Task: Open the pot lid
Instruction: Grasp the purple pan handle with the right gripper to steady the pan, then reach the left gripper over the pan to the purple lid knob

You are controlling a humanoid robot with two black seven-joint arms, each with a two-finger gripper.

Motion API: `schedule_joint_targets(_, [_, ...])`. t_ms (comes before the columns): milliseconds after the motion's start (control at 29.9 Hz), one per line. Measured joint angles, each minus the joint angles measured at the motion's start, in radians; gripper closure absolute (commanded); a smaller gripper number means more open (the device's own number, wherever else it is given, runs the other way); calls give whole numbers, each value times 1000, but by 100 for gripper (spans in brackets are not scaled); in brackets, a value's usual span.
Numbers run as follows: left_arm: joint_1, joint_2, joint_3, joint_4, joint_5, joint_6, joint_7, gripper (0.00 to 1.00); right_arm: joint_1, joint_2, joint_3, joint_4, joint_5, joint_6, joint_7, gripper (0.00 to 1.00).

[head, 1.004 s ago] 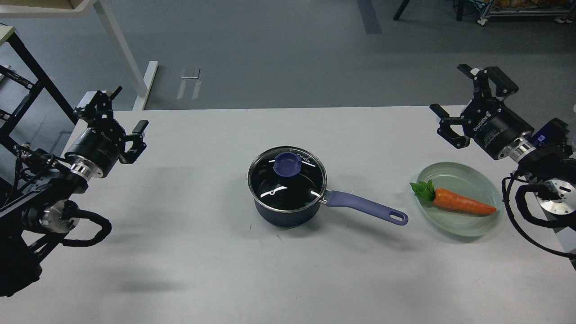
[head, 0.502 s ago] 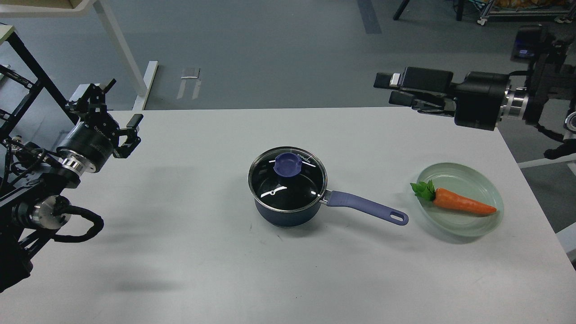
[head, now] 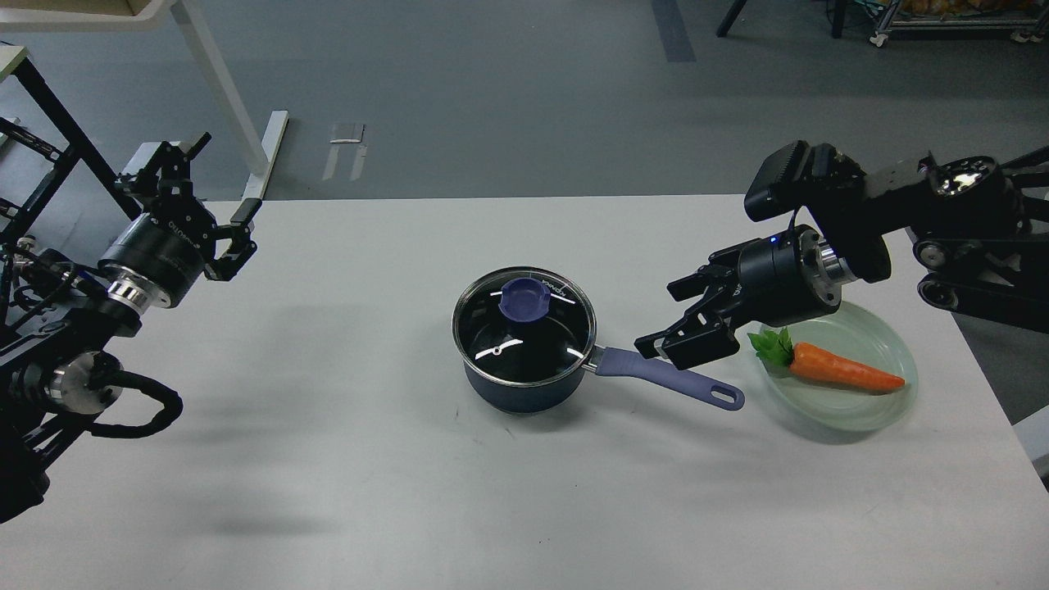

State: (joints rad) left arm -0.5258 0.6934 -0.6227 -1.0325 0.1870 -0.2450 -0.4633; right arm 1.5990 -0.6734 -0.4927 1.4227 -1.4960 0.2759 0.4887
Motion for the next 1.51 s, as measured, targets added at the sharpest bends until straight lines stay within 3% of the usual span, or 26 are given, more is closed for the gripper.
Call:
schedule_joint_targets(602, [0,4,-2,-8,0,0,-2,1,-96,138,-108,-103,-48,-84,0,10])
schedule_joint_targets(803, [0,5,-1,-24,1,0,-2,1,-96,146,-137,-105,-50,-84,0,32])
schedule_joint_targets(970, [0,5,-1,-27,2,2,-2,1,-96,149,-154,-114,-50,-100,0,43])
schedule_joint_targets(1271, [-3,6,0,-34,27,8,-2,1,-96,150,-159,-130,-51,-113,0,59])
schedule_joint_targets(1506, [-32,0,0,-34,212,8,-7,1,-96,150,-161,-133,-52,-113,0,67])
